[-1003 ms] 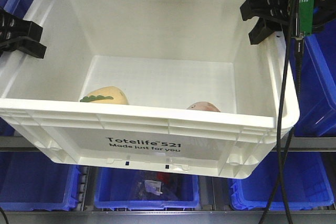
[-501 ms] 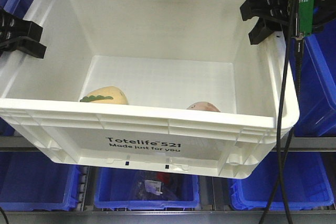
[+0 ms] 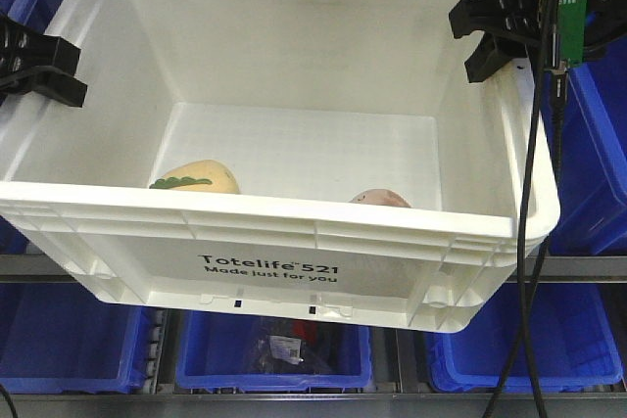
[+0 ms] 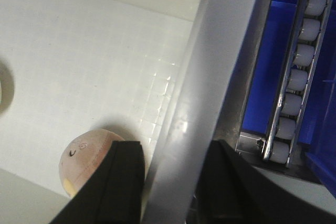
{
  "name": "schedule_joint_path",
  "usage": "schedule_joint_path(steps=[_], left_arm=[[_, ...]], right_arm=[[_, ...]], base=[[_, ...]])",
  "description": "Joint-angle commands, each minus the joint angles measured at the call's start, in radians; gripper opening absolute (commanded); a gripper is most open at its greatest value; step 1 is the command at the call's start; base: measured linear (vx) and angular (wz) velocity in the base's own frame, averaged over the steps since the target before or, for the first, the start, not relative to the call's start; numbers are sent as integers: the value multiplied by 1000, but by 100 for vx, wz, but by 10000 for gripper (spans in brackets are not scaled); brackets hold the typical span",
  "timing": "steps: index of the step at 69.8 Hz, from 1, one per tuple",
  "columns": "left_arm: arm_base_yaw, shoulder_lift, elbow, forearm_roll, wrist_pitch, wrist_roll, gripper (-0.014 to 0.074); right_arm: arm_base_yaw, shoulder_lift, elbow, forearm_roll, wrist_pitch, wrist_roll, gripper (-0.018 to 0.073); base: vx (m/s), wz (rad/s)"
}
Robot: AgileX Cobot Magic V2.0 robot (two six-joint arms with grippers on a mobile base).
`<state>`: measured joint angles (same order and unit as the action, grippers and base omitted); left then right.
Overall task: Place moving items into box and shelve
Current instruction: 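Hold the tote steady above the roller shelf slot, then push the tote with both grippers farther onto the roller shelf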
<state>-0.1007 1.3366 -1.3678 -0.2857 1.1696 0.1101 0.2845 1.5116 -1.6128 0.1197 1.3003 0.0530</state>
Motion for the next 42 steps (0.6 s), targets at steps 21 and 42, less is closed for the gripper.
schedule_joint_path(steps=[21, 42], left_arm=[[-8, -37, -16, -94, -166, 7, -17], [-8, -37, 99, -92, -299, 10, -17]], right_arm=[[0, -51, 45, -9, -173, -42, -12], [0, -87, 149, -8, -360, -62, -12]], base=[[0, 0], [0, 0]])
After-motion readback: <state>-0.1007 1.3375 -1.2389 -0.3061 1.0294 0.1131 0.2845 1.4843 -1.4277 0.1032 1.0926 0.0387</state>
